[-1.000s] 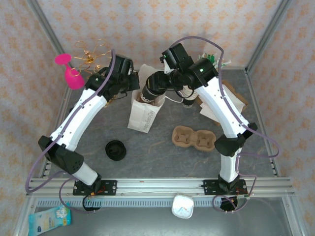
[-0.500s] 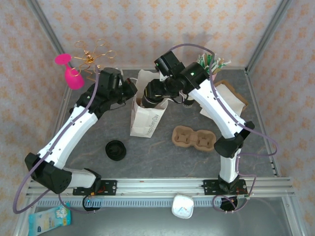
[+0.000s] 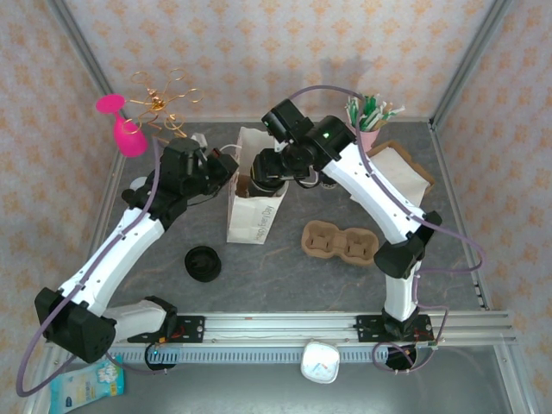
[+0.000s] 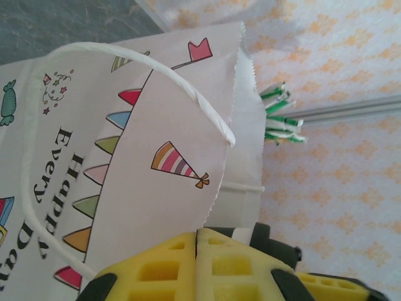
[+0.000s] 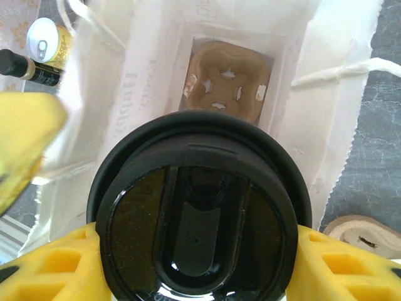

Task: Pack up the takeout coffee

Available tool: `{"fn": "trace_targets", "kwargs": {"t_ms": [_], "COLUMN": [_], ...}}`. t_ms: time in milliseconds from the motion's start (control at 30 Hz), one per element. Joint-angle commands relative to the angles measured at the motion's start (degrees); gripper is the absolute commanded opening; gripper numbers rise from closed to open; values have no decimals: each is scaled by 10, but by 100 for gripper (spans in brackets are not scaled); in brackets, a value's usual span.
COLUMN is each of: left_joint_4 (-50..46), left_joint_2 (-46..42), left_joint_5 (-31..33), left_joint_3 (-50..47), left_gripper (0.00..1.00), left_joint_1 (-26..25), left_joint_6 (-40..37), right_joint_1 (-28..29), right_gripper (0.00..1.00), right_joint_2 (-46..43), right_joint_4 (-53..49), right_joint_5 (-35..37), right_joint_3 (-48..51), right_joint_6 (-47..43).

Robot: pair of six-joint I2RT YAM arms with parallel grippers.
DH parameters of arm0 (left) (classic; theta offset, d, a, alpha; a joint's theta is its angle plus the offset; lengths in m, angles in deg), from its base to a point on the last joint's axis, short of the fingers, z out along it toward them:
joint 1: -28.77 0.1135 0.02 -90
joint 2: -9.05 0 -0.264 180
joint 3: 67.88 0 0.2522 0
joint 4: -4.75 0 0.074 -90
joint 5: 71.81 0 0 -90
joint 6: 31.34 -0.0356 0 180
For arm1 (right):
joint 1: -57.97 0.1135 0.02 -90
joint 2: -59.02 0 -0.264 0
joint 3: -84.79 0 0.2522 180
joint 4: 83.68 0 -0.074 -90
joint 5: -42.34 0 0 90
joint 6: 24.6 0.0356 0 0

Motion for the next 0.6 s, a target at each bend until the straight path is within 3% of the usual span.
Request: {"fn": "trace_targets", "kwargs": {"t_ms": [0, 200, 367, 500, 567], "left_joint_4": [44, 38, 76, 42, 68], "left_joint_2": [-28, -50, -48, -41, -41], "left_joint_5": [-25, -16, -64, -53, -76], "left_joint_3": [-29, -54, -74, -44, -55], "left_gripper": [0, 0, 0, 0, 0], "left_joint_1": [19, 38, 37, 30, 29], "left_joint_6": [40, 55, 55, 23, 46], "right_joint_1": [11, 18, 29, 32, 34], "right_gripper": [56, 56, 55, 55, 55], "right_joint_2": [9, 27, 44, 56, 59], "right_joint_4": [-3, -4, -4, -4, -4], "right_joint_5": [18, 21, 20, 24, 27], "right_joint_3": [-11, -15, -32, -35, -38], "right_joint_6": [7, 12, 16, 19, 20]}}
